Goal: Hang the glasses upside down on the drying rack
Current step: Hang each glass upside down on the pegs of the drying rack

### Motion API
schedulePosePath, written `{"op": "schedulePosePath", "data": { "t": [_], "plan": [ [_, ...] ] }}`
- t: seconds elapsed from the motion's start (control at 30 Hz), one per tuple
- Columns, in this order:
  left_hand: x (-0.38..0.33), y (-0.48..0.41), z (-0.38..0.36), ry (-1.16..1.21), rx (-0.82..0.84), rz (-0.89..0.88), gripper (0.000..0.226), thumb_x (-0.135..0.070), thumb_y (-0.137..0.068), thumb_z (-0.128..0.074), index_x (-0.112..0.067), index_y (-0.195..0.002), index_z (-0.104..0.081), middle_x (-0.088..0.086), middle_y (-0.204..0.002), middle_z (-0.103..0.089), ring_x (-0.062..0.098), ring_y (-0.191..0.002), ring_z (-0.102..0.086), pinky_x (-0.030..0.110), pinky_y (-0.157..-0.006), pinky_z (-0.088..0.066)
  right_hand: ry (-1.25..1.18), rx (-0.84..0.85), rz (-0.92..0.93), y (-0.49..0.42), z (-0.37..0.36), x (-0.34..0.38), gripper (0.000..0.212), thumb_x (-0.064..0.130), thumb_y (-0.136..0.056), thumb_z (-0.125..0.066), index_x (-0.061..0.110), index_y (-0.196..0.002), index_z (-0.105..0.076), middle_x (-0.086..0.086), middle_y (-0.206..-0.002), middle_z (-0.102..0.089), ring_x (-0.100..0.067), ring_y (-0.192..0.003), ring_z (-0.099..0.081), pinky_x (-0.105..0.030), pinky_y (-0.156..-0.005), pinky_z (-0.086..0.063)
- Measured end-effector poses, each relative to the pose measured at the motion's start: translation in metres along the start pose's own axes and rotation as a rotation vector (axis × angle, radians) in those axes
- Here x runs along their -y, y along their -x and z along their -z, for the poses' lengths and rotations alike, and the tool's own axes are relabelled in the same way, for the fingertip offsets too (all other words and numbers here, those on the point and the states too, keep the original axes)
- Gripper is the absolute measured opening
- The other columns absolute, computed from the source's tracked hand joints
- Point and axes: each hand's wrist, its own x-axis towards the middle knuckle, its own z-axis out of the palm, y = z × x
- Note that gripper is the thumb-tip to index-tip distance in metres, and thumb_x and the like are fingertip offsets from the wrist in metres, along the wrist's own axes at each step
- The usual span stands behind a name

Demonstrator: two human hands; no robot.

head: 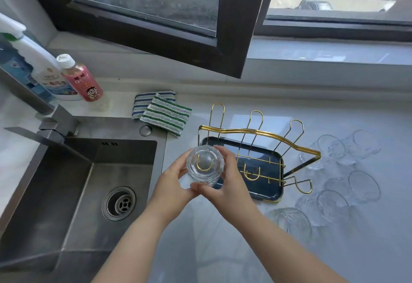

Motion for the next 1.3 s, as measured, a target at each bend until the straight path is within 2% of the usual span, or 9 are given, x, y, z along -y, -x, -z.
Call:
{"op": "schedulePosePath", "data": {
  "t": [0.13,0.3,0.47,0.6,0.73,0.83,1.0,1.17,1.3],
  "plan": [
    [0.003,0.001,0.001,-0.003,-0.001,0.014,0.071,-0.011,-0.066,-0.078,-0.052,-0.117,-0.050,-0.034,-0.116,-0.058,-0.011,-0.112,-0.050,0.005,-0.083,-0.044,0.014,-0.005,-0.011,0.002,-0.003,-0.003,0.081,0.020,-0.067,-0.081,0.038,-0.127,-0.029,0.020,-0.122,-0.047,0.005,-0.113,-0.046,0.002,-0.085,-0.034],
    [0.002,0.004,-0.002,-0.002,0.016,0.046,0.075,-0.011,-0.070,-0.077,-0.041,-0.129,-0.042,-0.017,-0.131,-0.054,-0.003,-0.121,-0.046,0.026,-0.099,-0.043,0.034,0.002,-0.025,0.003,-0.002,-0.002,0.084,0.024,-0.068,-0.080,0.035,-0.131,-0.026,0.017,-0.126,-0.045,0.000,-0.115,-0.045,-0.002,-0.089,-0.033],
    [0.003,0.014,-0.008,0.018,0.017,0.091,0.089,-0.015,-0.072,-0.075,-0.043,-0.138,-0.023,-0.027,-0.132,-0.043,-0.019,-0.117,-0.039,0.004,-0.085,-0.039,0.047,0.020,-0.054,0.011,0.001,0.001,0.093,0.027,-0.071,-0.078,0.026,-0.141,-0.018,0.009,-0.144,-0.034,-0.007,-0.132,-0.032,-0.020,-0.105,-0.026],
    [0.017,0.028,-0.015,-0.065,-0.045,0.214,0.092,-0.019,-0.070,-0.078,-0.024,-0.142,-0.021,-0.010,-0.140,-0.037,0.006,-0.128,-0.035,0.022,-0.101,-0.028,0.108,0.054,-0.057,0.042,0.011,-0.007,0.092,0.040,-0.076,-0.071,0.028,-0.144,-0.009,0.022,-0.144,-0.016,0.010,-0.130,-0.015,-0.015,-0.107,-0.015],
    [0.037,0.049,-0.036,-0.092,0.051,0.369,0.068,-0.022,-0.070,-0.078,-0.017,-0.126,-0.041,0.000,-0.128,-0.051,0.016,-0.116,-0.049,0.026,-0.093,-0.035,0.089,0.023,0.027,0.093,0.036,-0.029,0.064,0.036,-0.077,-0.069,0.045,-0.125,-0.029,0.025,-0.137,-0.036,0.013,-0.127,-0.031,-0.011,-0.105,-0.027],
    [0.039,0.060,-0.071,-0.165,0.222,0.315,0.064,-0.028,-0.067,-0.079,-0.028,-0.120,-0.043,-0.007,-0.125,-0.051,0.010,-0.115,-0.049,0.020,-0.091,-0.034,0.125,-0.176,0.078,0.125,0.066,-0.052,0.052,0.023,-0.073,-0.070,0.041,-0.115,-0.047,0.022,-0.120,-0.053,-0.003,-0.117,-0.050,-0.013,-0.098,-0.038],
    [0.025,0.058,-0.137,-0.287,0.397,0.121,0.089,-0.034,-0.066,-0.078,-0.030,-0.137,-0.025,-0.011,-0.143,-0.033,0.003,-0.127,-0.035,0.016,-0.100,-0.027,0.143,-0.495,0.036,0.152,0.103,-0.092,0.071,-0.005,-0.063,-0.079,0.036,-0.109,-0.045,0.005,-0.111,-0.051,-0.001,-0.103,-0.052,-0.011,-0.093,-0.041],
    [0.015,0.040,-0.171,-0.303,0.406,0.031,0.098,-0.030,-0.062,-0.080,-0.038,-0.138,-0.019,-0.013,-0.143,-0.031,0.006,-0.130,-0.033,0.013,-0.096,-0.024,0.059,-0.390,-0.143,0.147,0.107,-0.116,0.071,0.002,-0.069,-0.077,0.028,-0.120,-0.034,0.008,-0.122,-0.042,-0.009,-0.117,-0.046,-0.020,-0.099,-0.037],
    [0.011,0.035,-0.179,-0.270,0.390,0.008,0.090,-0.026,-0.058,-0.080,-0.035,-0.133,-0.030,-0.011,-0.134,-0.043,0.009,-0.123,-0.042,0.019,-0.099,-0.033,0.053,-0.317,-0.144,0.131,0.102,-0.116,0.067,0.007,-0.074,-0.073,0.039,-0.118,-0.034,0.016,-0.125,-0.044,0.003,-0.119,-0.044,-0.020,-0.101,-0.035]
  ]
}}
